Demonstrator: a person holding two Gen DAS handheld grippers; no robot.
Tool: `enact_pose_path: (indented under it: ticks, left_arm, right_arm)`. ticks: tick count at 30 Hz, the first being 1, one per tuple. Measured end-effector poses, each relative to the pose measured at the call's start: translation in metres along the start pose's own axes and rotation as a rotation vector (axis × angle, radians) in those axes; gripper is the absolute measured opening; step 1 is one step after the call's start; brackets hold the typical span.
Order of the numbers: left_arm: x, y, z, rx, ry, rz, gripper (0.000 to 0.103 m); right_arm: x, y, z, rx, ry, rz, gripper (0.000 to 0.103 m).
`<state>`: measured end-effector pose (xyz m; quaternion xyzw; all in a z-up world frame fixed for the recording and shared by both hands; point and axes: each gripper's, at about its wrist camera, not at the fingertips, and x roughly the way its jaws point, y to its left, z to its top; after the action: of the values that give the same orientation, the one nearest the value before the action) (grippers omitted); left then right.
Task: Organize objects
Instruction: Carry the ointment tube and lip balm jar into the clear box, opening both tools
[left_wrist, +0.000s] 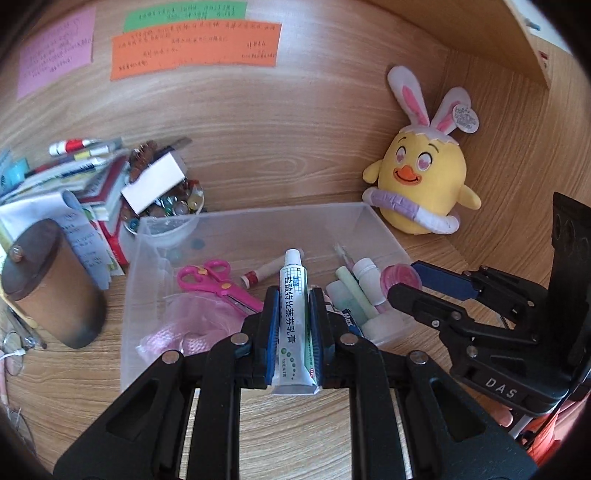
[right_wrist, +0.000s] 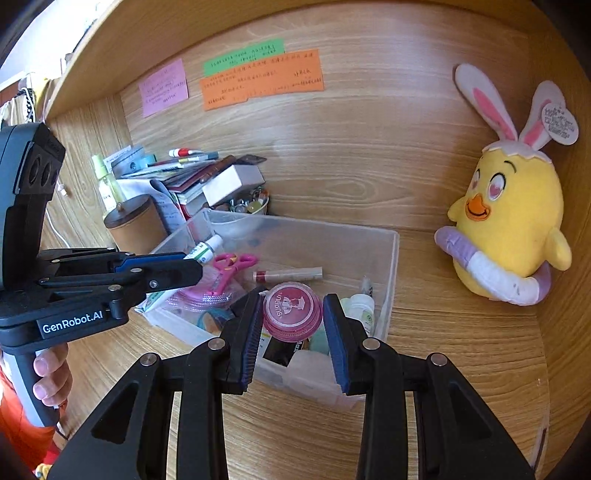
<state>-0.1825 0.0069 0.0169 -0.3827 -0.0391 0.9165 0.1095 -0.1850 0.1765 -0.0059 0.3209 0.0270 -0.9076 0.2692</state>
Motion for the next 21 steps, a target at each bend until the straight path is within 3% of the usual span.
enact_pose_path:
  ticks: [5, 9, 13, 15, 18, 21]
  left_arm:
    - [0.019, 0.003, 0.0, -0.017, 0.056, 0.002, 0.016]
    - [0.018, 0.005, -0.002, -0.024, 0.054, -0.02, 0.016]
    - [0.008, 0.002, -0.003, -0.008, 0.032, -0.015, 0.016]
    - [0.001, 0.0, -0.004, 0.001, 0.014, -0.01, 0.017]
    - [-0.009, -0.003, -0.009, 0.012, -0.015, 0.002, 0.024]
    - [-0.018, -0.004, -0.015, 0.029, -0.042, 0.021, 0.03]
  right_arm:
    - [0.02, 0.0, -0.004, -0.018, 0.052, 0.002, 0.031]
    - [0.023, 0.002, -0.006, -0.028, 0.075, 0.006, 0.032]
    - [0.015, 0.005, -0.006, -0.044, 0.054, -0.005, 0.043]
    - [0.008, 0.006, -0.005, -0.048, 0.035, -0.007, 0.044]
    - [-0.003, 0.008, -0.003, -0.049, 0.016, -0.005, 0.046]
    - [-0.017, 0.009, -0.004, -0.051, -0.011, 0.0, 0.058]
